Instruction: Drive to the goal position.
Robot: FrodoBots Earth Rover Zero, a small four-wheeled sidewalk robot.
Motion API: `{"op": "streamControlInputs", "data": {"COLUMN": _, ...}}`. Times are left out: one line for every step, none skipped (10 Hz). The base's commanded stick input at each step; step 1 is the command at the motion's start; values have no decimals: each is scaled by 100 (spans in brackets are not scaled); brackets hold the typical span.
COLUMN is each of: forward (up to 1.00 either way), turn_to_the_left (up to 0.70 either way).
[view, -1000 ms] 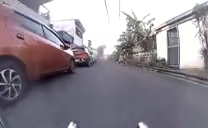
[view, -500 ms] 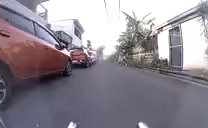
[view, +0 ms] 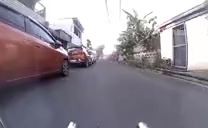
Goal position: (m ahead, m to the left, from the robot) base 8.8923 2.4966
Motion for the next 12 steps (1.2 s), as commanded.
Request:
{"op": "streamControlInputs", "data": {"forward": 70, "turn_to_the_left": 0}}
{"op": "streamControlInputs", "data": {"forward": 70, "turn_to_the_left": 0}}
{"op": "streamControlInputs", "data": {"forward": 70, "turn_to_the_left": 0}}
{"op": "streamControlInputs", "data": {"forward": 70, "turn_to_the_left": 0}}
{"op": "streamControlInputs", "data": {"forward": 70, "turn_to_the_left": 0}}
{"op": "streamControlInputs", "data": {"forward": 70, "turn_to_the_left": 0}}
{"op": "streamControlInputs", "data": {"forward": 70, "turn_to_the_left": 0}}
{"op": "streamControlInputs", "data": {"forward": 70, "turn_to_the_left": 0}}
{"op": "streamControlInputs", "data": {"forward": 70, "turn_to_the_left": 0}}
{"op": "streamControlInputs", "data": {"forward": 70, "turn_to_the_left": 0}}
{"op": "streamControlInputs", "data": {"forward": 70, "turn_to_the_left": 0}}
{"op": "streamControlInputs", "data": {"forward": 70, "turn_to_the_left": 0}}
